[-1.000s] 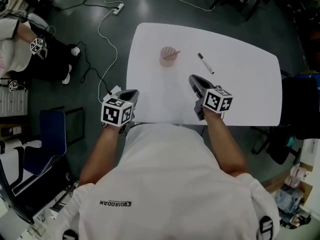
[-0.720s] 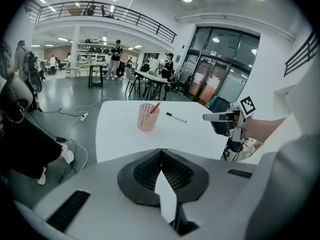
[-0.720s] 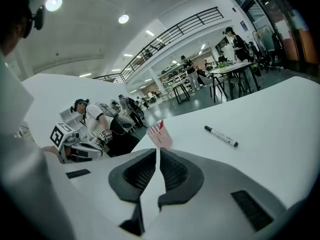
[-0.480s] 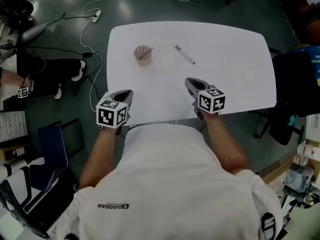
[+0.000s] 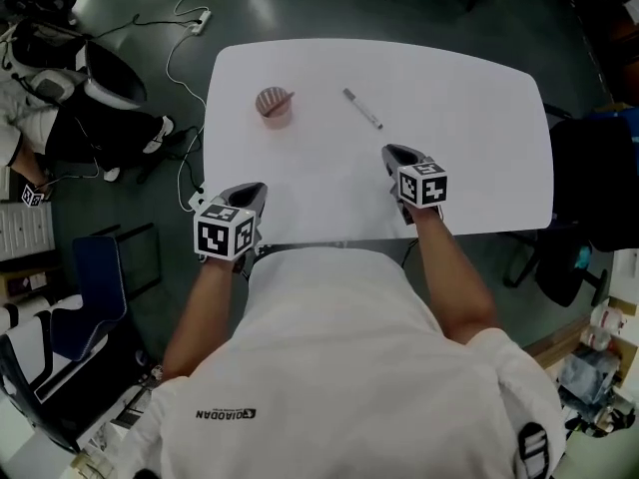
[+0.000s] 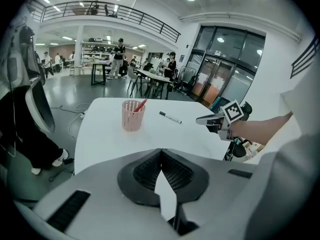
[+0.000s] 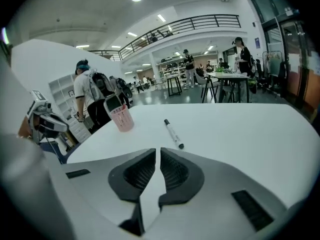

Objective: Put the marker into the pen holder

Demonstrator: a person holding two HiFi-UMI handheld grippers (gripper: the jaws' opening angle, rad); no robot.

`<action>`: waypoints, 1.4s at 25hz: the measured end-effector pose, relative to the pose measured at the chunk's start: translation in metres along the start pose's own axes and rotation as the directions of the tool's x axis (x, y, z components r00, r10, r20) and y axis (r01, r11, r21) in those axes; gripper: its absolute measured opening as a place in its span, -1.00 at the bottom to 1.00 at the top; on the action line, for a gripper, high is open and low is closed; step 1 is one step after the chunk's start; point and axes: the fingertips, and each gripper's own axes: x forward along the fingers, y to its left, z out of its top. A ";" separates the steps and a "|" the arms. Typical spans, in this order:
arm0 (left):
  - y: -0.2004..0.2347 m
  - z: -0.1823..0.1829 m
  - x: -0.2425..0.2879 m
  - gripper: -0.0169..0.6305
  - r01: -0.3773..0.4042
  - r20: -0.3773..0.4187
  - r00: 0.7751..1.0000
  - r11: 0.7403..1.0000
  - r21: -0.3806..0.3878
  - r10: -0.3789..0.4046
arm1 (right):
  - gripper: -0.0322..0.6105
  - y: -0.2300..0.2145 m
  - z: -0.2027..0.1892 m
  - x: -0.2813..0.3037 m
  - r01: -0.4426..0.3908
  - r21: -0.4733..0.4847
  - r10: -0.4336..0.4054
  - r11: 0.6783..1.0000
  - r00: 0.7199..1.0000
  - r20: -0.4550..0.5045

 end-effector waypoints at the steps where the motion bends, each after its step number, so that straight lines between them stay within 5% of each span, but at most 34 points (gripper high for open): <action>1: -0.003 -0.001 0.001 -0.87 -0.008 0.003 1.000 1.000 -0.009 0.008 | -0.75 -0.009 0.001 0.004 0.014 -0.032 -0.014 0.999 1.000 -0.012; 16: -0.012 -0.037 -0.017 -0.87 -0.145 -0.005 0.989 0.976 -0.162 0.146 | -0.53 -0.061 -0.002 0.092 0.006 -0.315 -0.062 0.949 0.984 -0.169; 28: 0.016 -0.050 -0.044 -0.87 -0.157 -0.006 0.987 0.972 -0.174 0.158 | -0.62 -0.043 -0.008 0.100 0.033 -0.230 -0.080 0.973 0.977 -0.200; 35: 0.021 -0.020 -0.038 -0.87 -0.084 -0.006 0.996 0.993 -0.084 0.084 | -0.63 -0.020 0.011 0.068 0.029 -0.082 -0.035 0.996 0.997 -0.076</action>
